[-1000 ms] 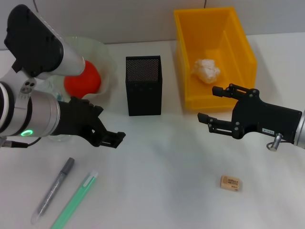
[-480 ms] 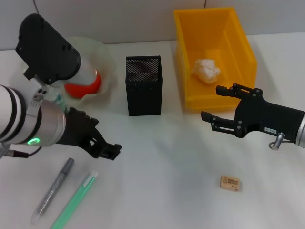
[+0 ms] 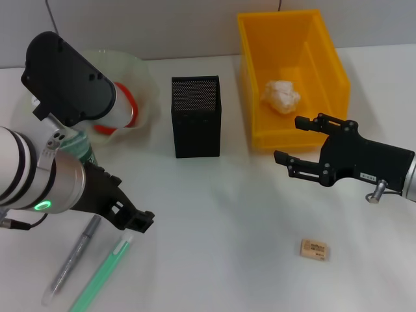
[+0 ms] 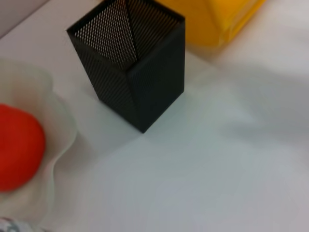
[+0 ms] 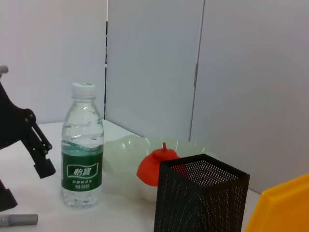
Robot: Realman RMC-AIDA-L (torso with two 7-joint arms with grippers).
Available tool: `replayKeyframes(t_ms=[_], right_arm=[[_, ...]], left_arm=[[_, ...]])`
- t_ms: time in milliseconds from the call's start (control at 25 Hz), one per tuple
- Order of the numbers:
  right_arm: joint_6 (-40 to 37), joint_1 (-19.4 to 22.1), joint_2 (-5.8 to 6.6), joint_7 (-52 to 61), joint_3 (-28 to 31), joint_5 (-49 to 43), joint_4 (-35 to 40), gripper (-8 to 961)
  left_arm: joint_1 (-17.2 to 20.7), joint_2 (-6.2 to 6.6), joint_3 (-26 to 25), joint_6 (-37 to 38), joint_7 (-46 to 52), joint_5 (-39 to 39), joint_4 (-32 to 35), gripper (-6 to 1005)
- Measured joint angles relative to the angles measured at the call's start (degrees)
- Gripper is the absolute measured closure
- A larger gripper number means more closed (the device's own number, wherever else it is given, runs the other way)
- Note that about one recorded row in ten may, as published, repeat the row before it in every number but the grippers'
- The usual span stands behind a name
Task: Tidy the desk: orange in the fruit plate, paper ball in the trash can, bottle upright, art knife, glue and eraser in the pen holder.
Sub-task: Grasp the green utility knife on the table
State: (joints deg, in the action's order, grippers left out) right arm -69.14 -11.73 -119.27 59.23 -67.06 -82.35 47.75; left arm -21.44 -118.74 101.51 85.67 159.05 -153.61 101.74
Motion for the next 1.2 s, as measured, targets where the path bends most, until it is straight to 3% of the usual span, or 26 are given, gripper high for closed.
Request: replayKeyframes(t_ms=[520, 1200], right_arm=[[0.0, -0.2, 0.07, -0.1, 0.2, 0.0, 0.1, 184], [-0.2, 0.0, 0.01, -0.1, 0.2, 0.0, 0.2, 185]], left_arm=[[-3.2, -0.19, 1.3, 5.6, 4.1, -0.4, -0.6, 186], [-4.9, -0.37, 2.2, 5.7, 5.8, -0.1, -4.7, 188]])
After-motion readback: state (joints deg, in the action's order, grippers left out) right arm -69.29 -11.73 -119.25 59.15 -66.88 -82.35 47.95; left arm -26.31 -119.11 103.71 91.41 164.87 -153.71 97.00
